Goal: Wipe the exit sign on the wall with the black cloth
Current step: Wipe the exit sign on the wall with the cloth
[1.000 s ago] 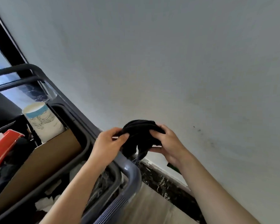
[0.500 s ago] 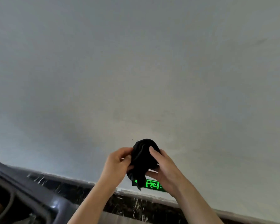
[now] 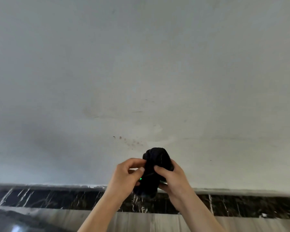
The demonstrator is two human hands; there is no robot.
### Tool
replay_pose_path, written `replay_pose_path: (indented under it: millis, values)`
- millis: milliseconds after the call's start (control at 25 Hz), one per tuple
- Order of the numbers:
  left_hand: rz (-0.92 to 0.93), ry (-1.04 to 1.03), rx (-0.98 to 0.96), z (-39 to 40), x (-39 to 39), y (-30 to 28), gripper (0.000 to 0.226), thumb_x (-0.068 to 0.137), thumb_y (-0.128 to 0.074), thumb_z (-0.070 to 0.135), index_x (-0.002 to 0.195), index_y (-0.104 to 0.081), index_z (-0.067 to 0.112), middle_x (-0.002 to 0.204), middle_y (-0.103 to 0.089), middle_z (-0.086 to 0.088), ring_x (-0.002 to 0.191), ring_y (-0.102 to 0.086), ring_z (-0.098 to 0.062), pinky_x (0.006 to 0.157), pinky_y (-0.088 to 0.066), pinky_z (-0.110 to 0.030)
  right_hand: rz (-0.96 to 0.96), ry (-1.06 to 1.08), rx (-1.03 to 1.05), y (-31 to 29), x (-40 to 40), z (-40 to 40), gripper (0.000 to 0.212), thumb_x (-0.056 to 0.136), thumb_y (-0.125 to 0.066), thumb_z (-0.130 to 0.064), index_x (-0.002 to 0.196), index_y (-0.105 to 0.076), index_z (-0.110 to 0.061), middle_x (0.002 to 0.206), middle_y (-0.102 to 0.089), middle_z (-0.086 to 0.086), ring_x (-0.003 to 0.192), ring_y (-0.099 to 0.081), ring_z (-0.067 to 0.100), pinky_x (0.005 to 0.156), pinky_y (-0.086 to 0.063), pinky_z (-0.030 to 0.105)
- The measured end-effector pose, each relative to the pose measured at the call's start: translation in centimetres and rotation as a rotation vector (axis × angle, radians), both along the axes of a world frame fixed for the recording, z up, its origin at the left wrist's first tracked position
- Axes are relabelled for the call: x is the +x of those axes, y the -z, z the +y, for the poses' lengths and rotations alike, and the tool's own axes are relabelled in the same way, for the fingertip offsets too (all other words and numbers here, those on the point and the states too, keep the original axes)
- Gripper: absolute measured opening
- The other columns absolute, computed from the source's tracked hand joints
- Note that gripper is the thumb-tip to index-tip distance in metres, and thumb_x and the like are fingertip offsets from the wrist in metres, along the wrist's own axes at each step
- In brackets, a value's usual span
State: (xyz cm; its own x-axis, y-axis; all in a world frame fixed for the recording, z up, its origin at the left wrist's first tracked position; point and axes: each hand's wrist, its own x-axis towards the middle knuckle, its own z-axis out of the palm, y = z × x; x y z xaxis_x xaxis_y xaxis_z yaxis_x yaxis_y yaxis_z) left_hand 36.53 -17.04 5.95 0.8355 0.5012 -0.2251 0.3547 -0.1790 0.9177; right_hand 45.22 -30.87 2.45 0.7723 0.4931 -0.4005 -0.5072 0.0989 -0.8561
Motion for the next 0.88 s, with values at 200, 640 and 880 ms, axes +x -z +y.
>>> replay_pose_path:
  millis: [200, 640, 880]
  values:
    - [0.022, 0.047, -0.047, 1.8, 1.2, 7.1, 0.033, 0.096, -0.067, 0.009, 0.1, -0.072, 0.041, 0.097, -0.077, 0.018, 0.094, -0.073, -0.001, 0.081, -0.059, -0.02, 0.147, 0.04, 0.077, 6.7, 1.6, 1.9, 0.024, 0.085, -0.066, -0.011, 0.108, -0.07, -0.014, 0.103, -0.076, 0.013, 0.095, -0.072, 0.028, 0.065, -0.058, 0.038]
    - [-0.085, -0.084, -0.014, 5.9, 5.3, 29.3, 0.022, 0.099, -0.062, 0.014, 0.099, -0.074, 0.033, 0.096, -0.078, 0.012, 0.089, -0.071, 0.001, 0.083, -0.059, -0.025, 0.084, 0.013, 0.12, 27.0, 5.0, 6.0, 0.049, 0.064, -0.075, -0.012, 0.111, -0.067, -0.008, 0.104, -0.076, 0.013, 0.089, -0.074, 0.027, 0.06, -0.059, 0.035]
    - [-0.212, -0.082, 0.492, 9.2, 6.8, 37.4, 0.025, 0.1, -0.047, 0.039, 0.119, -0.063, 0.044, 0.121, -0.056, 0.036, 0.111, -0.053, 0.012, 0.095, -0.045, -0.017, 0.029, 0.102, 0.168, 35.8, 6.1, 6.9, 0.053, 0.059, -0.078, -0.013, 0.111, -0.066, -0.009, 0.102, -0.076, 0.014, 0.088, -0.074, 0.028, 0.058, -0.059, 0.034]
